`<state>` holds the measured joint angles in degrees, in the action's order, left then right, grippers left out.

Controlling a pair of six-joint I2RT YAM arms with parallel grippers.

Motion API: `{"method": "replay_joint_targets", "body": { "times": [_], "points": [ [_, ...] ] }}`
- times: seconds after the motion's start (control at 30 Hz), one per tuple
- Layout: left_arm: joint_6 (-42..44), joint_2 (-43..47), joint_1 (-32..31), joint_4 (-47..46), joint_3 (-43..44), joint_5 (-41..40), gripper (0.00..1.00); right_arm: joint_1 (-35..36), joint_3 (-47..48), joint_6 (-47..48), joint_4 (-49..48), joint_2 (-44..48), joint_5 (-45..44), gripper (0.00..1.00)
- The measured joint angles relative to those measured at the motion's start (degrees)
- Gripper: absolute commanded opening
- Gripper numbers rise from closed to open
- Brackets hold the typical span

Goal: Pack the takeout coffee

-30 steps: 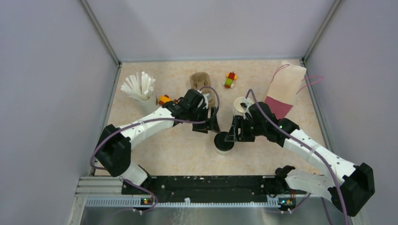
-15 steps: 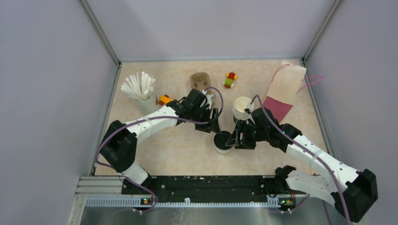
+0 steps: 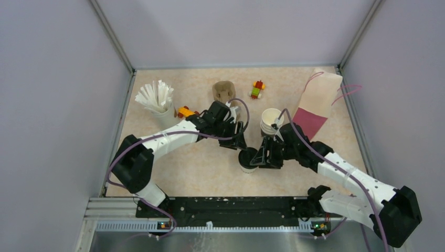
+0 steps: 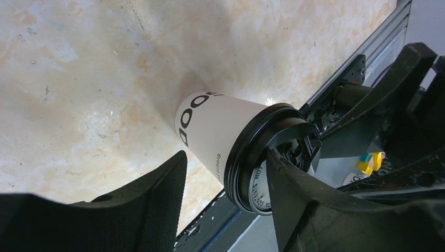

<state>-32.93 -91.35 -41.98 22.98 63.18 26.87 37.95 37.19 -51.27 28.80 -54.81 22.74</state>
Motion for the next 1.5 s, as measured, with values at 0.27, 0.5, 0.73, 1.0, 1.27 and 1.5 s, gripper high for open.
{"method": "replay_joint_targets", "body": {
  "times": [0.27, 0.5, 0.73, 1.0, 1.27, 1.5],
  "points": [
    [-2.0, 1.0, 0.1, -1.5, -1.8, 0.7, 0.59, 0.0, -1.8, -1.5, -1.6, -0.3, 0.5, 0.54],
    [-3.1, 1.9, 0.1, -1.6, -2.7, 0.7, 0.58, 0.0, -3.0, -3.5, -4.2, -0.3, 1.0, 0.54],
    [-4.0, 3.0, 0.2, -1.9, -3.9, 0.4, 0.57, 0.2, -3.1, -4.6, -5.4, -0.3, 1.1, 0.53],
    [-5.2, 3.2, 0.3, -2.6, -4.5, 0.5, 0.57, 0.8, -3.8, -5.4, -6.5, -0.7, 1.4, 0.53],
    [-6.7, 4.2, 0.3, -3.3, -5.7, 0.9, 0.56, 1.0, -3.8, -5.4, -6.5, -1.9, 1.1, 0.50],
    [-8.4, 5.4, 0.3, -5.0, -7.9, 1.4, 0.56, 1.0, -5.0, -5.7, -7.4, -1.7, 1.0, 0.49]
  ]
}}
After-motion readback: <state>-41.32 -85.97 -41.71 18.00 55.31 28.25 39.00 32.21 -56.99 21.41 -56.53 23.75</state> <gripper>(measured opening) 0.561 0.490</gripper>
